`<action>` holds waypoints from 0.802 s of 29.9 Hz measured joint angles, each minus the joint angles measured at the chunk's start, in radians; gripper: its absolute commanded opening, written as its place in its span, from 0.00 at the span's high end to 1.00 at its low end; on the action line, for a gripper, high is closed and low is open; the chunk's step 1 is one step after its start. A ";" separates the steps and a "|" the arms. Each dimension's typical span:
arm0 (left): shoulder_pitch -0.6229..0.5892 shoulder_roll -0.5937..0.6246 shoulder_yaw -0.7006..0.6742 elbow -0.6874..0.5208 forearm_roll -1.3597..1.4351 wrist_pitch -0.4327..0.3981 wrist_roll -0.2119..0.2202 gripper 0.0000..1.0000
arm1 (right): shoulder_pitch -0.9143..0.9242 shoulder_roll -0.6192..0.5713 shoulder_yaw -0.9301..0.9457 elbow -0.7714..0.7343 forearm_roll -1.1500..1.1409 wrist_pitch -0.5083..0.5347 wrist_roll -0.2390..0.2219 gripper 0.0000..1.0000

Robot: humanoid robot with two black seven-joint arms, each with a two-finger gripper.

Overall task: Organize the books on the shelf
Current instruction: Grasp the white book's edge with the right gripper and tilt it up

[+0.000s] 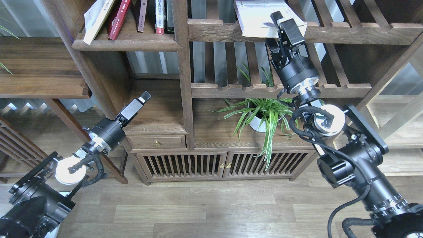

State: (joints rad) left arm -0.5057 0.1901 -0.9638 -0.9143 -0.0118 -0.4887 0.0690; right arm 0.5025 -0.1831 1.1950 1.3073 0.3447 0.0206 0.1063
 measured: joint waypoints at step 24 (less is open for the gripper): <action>0.012 0.008 -0.006 0.012 -0.004 0.000 -0.001 0.02 | 0.022 0.020 0.044 0.002 0.006 -0.094 0.003 0.65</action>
State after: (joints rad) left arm -0.4936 0.1978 -0.9700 -0.9026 -0.0154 -0.4887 0.0675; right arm 0.5244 -0.1635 1.2395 1.3094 0.3507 -0.0736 0.1094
